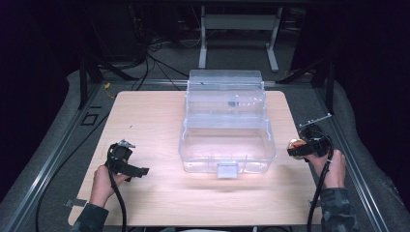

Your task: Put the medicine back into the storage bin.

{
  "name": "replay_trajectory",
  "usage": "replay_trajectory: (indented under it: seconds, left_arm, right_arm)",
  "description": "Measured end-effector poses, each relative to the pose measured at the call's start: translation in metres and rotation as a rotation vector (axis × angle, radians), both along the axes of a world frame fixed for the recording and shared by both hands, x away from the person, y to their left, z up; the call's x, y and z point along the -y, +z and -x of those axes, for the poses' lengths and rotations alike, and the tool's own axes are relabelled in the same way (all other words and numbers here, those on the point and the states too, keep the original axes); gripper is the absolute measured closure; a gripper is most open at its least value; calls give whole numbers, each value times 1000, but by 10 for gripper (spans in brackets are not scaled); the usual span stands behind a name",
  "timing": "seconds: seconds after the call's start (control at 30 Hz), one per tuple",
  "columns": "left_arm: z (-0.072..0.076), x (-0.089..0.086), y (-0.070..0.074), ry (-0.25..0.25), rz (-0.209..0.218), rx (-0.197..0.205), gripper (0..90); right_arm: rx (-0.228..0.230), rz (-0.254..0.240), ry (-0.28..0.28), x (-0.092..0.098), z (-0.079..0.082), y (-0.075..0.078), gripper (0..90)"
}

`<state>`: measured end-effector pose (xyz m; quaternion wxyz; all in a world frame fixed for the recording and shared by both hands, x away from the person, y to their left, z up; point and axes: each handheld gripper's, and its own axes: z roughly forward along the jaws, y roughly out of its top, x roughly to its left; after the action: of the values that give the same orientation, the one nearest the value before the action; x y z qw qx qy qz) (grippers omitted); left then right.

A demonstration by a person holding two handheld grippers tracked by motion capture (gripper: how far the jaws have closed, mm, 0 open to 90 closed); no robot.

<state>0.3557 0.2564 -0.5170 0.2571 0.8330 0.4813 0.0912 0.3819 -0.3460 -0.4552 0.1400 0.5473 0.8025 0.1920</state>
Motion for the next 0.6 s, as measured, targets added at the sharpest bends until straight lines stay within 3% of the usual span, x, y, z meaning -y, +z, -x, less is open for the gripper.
replay_trajectory:
  seconds: [0.6]
  left_arm:
    - [0, -2, 3, -3, -3, 8, 2]
  right_arm:
    - [42, 27, 36, -15, 2, 42, 202]
